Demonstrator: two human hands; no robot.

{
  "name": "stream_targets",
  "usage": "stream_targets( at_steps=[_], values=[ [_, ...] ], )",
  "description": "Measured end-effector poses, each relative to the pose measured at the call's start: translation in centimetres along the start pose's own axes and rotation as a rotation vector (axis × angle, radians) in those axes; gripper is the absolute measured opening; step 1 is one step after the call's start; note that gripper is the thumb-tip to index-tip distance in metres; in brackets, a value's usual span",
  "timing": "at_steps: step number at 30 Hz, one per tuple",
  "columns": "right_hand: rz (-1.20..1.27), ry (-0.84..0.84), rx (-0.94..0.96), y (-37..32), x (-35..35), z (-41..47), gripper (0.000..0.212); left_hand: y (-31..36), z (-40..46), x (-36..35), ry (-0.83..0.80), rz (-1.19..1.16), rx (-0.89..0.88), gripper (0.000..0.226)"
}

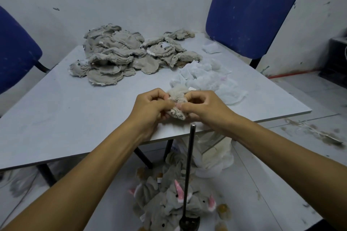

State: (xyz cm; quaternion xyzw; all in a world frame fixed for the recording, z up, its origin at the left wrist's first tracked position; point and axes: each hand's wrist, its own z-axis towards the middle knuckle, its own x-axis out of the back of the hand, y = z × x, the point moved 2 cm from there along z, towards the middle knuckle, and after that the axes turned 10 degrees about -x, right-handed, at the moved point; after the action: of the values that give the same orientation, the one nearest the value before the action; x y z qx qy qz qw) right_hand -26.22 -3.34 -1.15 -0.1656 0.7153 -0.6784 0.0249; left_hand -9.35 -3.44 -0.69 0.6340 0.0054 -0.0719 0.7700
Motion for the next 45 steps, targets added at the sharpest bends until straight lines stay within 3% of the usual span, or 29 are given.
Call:
stream_targets(
  at_steps=[4,6,13,14,17,19,21,24,29,33,36,43,45],
  values=[
    [0.016,0.140,0.044,-0.2,-0.5,0.1,0.023,0.2,-0.3,0.3,-0.166,-0.149,0.021,0.011],
    [0.002,0.191,0.032,-0.1,-0.7,0.1,0.024,0.1,-0.4,0.6,-0.203,-0.180,0.018,0.013],
    [-0.080,0.397,-0.051,-0.1,-1.8,0.4,0.018,-0.3,-0.8,0.8,-0.202,0.108,-0.115,0.018],
    [-0.059,0.345,-0.067,-0.1,-1.6,0.5,0.017,-0.2,-0.8,1.0,-0.191,0.134,-0.114,0.019],
    [0.164,-0.037,-0.126,-0.4,-0.7,0.4,0.007,0.1,-0.4,1.7,-0.083,0.164,-0.100,0.019],
    [0.069,-0.091,-0.090,-0.1,-0.4,0.1,0.008,-0.1,-0.4,1.6,0.010,0.171,-0.084,0.021],
    [-0.180,0.069,0.019,0.2,-0.7,0.0,0.014,-0.4,-0.6,0.9,0.084,0.288,-0.112,0.020],
    [-0.195,0.191,0.085,0.1,-1.4,-0.2,0.012,-0.4,-0.6,0.1,0.161,0.397,-0.105,0.017],
    [-0.074,0.307,0.068,0.4,-1.1,0.0,0.012,0.4,-1.3,-0.1,-0.037,0.055,0.025,0.012],
    [-0.147,0.407,0.056,0.2,-1.6,0.1,0.014,0.6,-2.5,-0.3,0.009,0.506,-0.208,0.014],
    [-0.178,0.423,0.009,0.1,-1.9,0.7,0.019,0.9,-2.7,-0.5,0.084,0.679,-0.346,0.017],
    [-0.221,0.611,-0.022,-0.2,-2.4,1.3,0.037,0.3,-3.5,-2.2,0.201,0.752,-0.457,0.022],
    [-0.132,0.555,-0.025,-0.2,-1.9,1.6,0.037,0.6,-3.2,-2.4,0.159,0.697,-0.477,0.021]
  ],
)
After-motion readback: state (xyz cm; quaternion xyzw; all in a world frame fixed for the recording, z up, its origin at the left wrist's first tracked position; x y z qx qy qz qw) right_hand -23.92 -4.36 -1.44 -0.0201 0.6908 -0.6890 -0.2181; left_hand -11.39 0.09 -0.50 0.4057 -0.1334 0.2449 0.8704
